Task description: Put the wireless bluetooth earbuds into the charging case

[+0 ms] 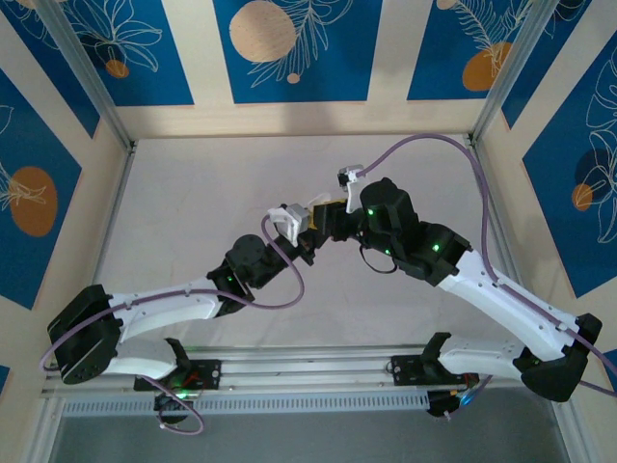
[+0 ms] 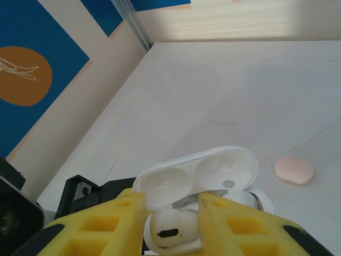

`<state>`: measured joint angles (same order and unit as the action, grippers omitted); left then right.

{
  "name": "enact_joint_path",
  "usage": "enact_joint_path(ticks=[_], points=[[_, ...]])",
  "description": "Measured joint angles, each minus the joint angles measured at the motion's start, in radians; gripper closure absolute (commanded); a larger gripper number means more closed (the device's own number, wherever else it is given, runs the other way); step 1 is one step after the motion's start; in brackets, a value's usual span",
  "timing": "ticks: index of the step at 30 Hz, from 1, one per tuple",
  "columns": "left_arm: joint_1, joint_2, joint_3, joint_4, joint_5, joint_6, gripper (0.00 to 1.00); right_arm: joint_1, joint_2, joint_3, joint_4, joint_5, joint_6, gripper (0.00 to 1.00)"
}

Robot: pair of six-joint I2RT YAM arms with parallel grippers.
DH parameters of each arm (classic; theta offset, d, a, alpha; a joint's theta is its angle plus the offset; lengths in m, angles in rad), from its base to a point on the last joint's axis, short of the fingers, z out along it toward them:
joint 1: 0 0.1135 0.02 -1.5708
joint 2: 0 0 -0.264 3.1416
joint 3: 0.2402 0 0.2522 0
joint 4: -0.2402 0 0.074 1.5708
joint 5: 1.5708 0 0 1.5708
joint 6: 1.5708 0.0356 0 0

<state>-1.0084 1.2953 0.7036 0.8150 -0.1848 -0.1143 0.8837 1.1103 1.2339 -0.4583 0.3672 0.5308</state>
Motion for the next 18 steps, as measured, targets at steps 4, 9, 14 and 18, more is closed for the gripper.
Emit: enact_joint_path(ticks=[4,9,14,18], points=[[0.0,0.0,0.0,0.0,0.0,0.0,0.85,0.0,0.0,0.0,-0.002,0.0,0.0,0.65],[0.0,0.0,0.0,0.0,0.001,0.001,0.85,0.0,0.0,0.002,-0.002,-0.002,0.0,0.63],[0.0,0.0,0.0,0.007,0.011,0.017,0.84,-0.01,-0.002,0.011,-0.006,-0.027,0.0,0.59],[0.0,-0.005,-0.002,0.008,0.027,0.044,0.84,-0.029,-0.018,0.017,-0.005,-0.072,-0.004,0.57]])
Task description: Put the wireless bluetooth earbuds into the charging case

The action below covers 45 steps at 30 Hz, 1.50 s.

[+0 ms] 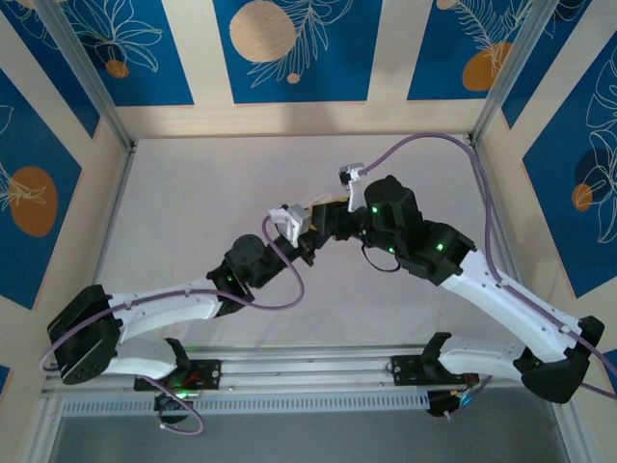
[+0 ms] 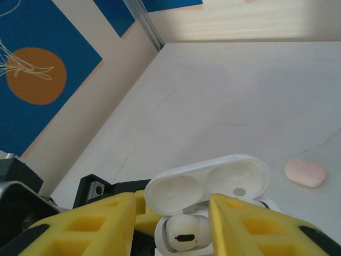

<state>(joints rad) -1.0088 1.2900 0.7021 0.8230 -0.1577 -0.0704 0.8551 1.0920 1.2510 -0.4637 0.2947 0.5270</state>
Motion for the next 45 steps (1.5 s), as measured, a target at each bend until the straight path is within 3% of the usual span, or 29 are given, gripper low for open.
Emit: enact_joint_path(ticks=[7,13,20,25,36,45], points=[[0.0,-0.037,-0.01,-0.02,0.011,0.06,0.83,-0.033,-0.05,0.017,0.011,-0.107,-0.015,0.56],[0.0,-0.068,-0.014,-0.056,0.055,0.124,0.82,-0.054,-0.08,0.026,0.008,-0.115,-0.029,0.55],[0.0,-0.097,-0.014,-0.109,0.137,0.186,0.82,-0.195,-0.087,0.051,-0.066,-0.133,-0.008,0.51],[0.003,-0.111,-0.014,-0.137,0.225,0.211,0.83,-0.305,-0.044,0.107,-0.139,-0.248,0.016,0.48],[0.076,-0.122,-0.014,-0.154,0.425,0.142,0.83,-0.358,0.138,0.209,-0.286,-0.509,0.015,0.46],[0.133,-0.111,-0.013,-0.147,0.551,0.033,0.83,-0.36,0.175,0.224,-0.346,-0.566,-0.011,0.46]])
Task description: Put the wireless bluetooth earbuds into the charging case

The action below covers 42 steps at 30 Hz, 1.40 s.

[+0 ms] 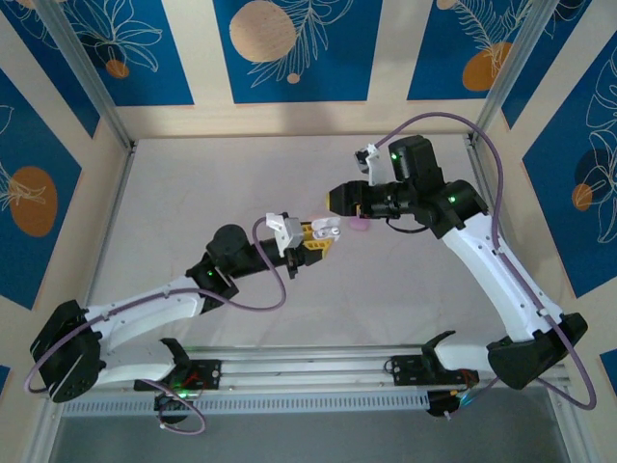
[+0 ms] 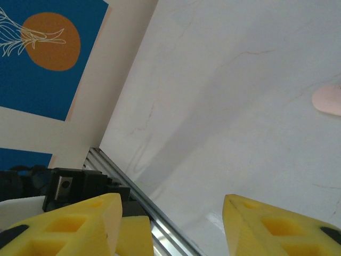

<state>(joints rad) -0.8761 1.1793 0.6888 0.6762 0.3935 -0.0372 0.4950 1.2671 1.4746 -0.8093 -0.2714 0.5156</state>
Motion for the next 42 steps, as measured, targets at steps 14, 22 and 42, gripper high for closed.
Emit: enact_joint_path(ticks=[14,22,42], points=[[0.009,0.003,0.004,0.018,0.029,-0.026,0.83,-0.006,0.012,0.0,-0.045,-0.048,-0.038,0.49],[0.009,0.003,0.004,0.014,0.024,-0.029,0.82,-0.014,0.012,0.0,-0.044,-0.085,-0.061,0.51],[0.01,0.002,0.005,-0.007,-0.055,-0.029,0.81,-0.031,-0.001,-0.005,-0.08,-0.125,-0.082,0.51]])
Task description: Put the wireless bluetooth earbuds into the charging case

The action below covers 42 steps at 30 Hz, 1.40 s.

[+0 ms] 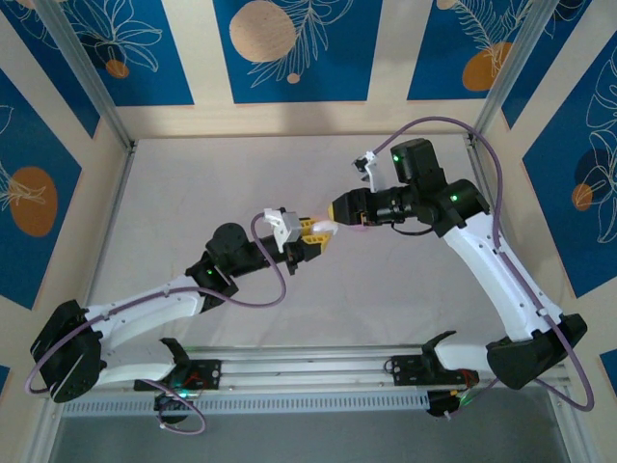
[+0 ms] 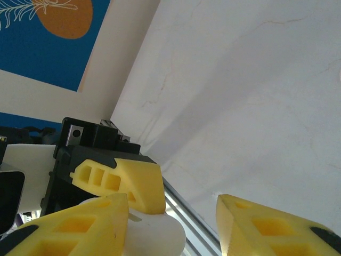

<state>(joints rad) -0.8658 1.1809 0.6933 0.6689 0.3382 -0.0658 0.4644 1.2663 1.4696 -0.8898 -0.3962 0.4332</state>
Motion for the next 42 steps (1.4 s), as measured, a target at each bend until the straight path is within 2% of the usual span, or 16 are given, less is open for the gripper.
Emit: enact_joint_path(ticks=[4,8,12,15,17,21,30,42], points=[[0.0,0.0,0.003,-0.007,-0.007,0.0,0.81,-0.007,-0.013,-0.011,0.003,0.032,0.003,0.49],[0.0,0.001,0.013,-0.05,-0.034,-0.008,0.81,-0.051,-0.082,-0.064,0.018,0.119,0.03,0.47],[0.001,0.033,0.026,-0.098,-0.074,-0.05,0.83,-0.152,-0.178,-0.153,0.045,0.19,0.077,0.48],[0.002,0.061,0.027,-0.138,-0.091,-0.071,0.84,-0.19,-0.199,-0.175,0.045,0.219,0.103,0.49],[0.005,0.099,0.04,-0.153,-0.098,-0.124,0.85,-0.24,-0.219,-0.23,0.108,0.18,0.135,0.48],[0.026,0.245,0.088,-0.187,-0.103,-0.244,0.85,-0.348,-0.241,-0.323,0.121,0.169,0.19,0.49],[0.055,0.457,0.137,-0.258,-0.052,-0.466,0.85,-0.351,-0.242,-0.36,0.166,0.131,0.235,0.48],[0.074,0.561,0.178,-0.346,-0.05,-0.595,0.82,-0.355,-0.242,-0.386,0.182,0.126,0.251,0.49]])
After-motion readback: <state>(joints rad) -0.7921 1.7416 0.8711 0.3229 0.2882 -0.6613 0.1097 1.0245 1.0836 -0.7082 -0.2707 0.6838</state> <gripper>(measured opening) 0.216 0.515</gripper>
